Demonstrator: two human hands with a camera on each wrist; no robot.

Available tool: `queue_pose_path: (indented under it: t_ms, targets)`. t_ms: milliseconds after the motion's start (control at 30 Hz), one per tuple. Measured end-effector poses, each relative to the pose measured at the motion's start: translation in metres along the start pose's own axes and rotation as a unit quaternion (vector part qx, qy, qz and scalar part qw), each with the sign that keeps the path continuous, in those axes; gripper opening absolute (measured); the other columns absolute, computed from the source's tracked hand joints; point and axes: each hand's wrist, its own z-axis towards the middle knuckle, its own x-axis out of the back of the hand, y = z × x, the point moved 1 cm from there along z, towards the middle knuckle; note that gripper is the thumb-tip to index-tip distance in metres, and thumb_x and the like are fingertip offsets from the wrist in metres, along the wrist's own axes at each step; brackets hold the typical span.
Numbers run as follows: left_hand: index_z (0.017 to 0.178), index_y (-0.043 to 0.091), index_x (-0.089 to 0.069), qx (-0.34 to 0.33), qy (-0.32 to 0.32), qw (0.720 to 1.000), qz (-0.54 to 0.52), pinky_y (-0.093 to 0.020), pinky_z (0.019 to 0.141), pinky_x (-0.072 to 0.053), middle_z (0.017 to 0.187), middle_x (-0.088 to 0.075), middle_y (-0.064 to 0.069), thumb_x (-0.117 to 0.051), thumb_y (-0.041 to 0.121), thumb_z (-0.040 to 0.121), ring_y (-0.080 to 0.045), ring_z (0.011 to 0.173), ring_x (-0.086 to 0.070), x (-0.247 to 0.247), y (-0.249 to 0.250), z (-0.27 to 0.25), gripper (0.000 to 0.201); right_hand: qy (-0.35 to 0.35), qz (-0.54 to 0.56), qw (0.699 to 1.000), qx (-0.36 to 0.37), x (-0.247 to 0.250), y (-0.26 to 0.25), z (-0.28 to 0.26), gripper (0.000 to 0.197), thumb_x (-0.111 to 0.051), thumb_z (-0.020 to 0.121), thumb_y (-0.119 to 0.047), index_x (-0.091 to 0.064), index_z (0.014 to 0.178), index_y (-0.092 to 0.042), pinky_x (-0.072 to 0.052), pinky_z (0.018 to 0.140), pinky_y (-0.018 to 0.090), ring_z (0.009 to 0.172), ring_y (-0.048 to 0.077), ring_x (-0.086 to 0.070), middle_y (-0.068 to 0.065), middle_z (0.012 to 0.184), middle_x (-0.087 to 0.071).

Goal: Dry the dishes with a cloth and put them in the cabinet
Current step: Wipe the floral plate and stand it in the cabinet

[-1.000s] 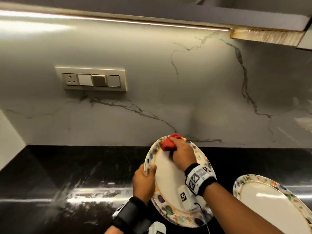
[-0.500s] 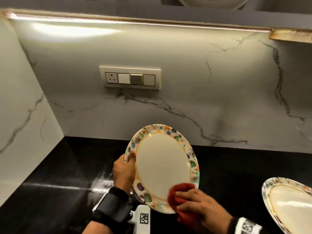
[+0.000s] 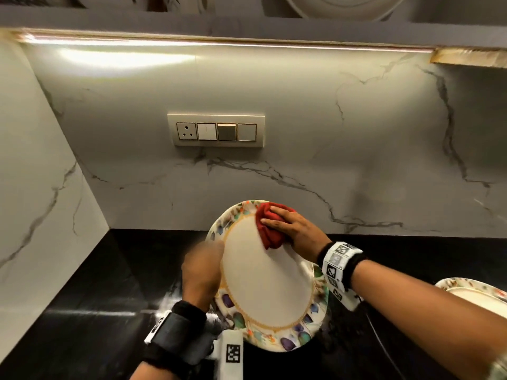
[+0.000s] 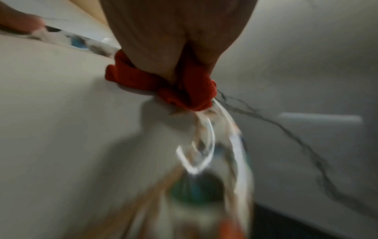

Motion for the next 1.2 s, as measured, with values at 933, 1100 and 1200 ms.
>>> queue_pose_path:
  t_ms: [933,1100,1200]
  targets:
    - [0.097,0.006,-0.065,0.182,0.142,0.968,-0.097,-0.044,0.083,-0.055,0.096,-0.069,-0.016,-0.062,0.019,0.09,-0.032,0.085,-0.065,0.009,-0.022,0.005,0.015,-0.033,0.386,0.888,-0.247,0.012,-0.152,-0.093,0.069,-0.042,0.064,0.009,-0.072,0.102,-0.042,-0.041,0.095,0.013,0.112,0.0,-0.055,-0.019,0.114,-0.065]
    - [0.093,0.013,-0.061,0.202,0.145,0.961,-0.123,-0.052,0.086,-0.054,0.1,-0.068,-0.017,-0.061,0.019,0.09,-0.035,0.091,-0.066,0.024,-0.022,0.014,0.006,-0.011,0.299,0.923,-0.244,0.043,-0.126,-0.113,0.069,-0.048,0.066,0.011,-0.071,0.099,-0.046,-0.038,0.101,0.017,0.114,-0.005,-0.053,-0.026,0.112,-0.062]
    - [0.093,0.015,-0.06,0.205,0.145,0.96,-0.124,-0.053,0.086,-0.054,0.1,-0.068,-0.016,-0.061,0.018,0.09,-0.036,0.092,-0.066,0.034,-0.02,0.017,0.005,0.006,0.248,0.929,-0.274,0.04,-0.119,-0.128,0.073,-0.051,0.067,0.009,-0.067,0.096,-0.055,-0.037,0.099,0.013,0.111,-0.009,-0.051,-0.027,0.112,-0.06]
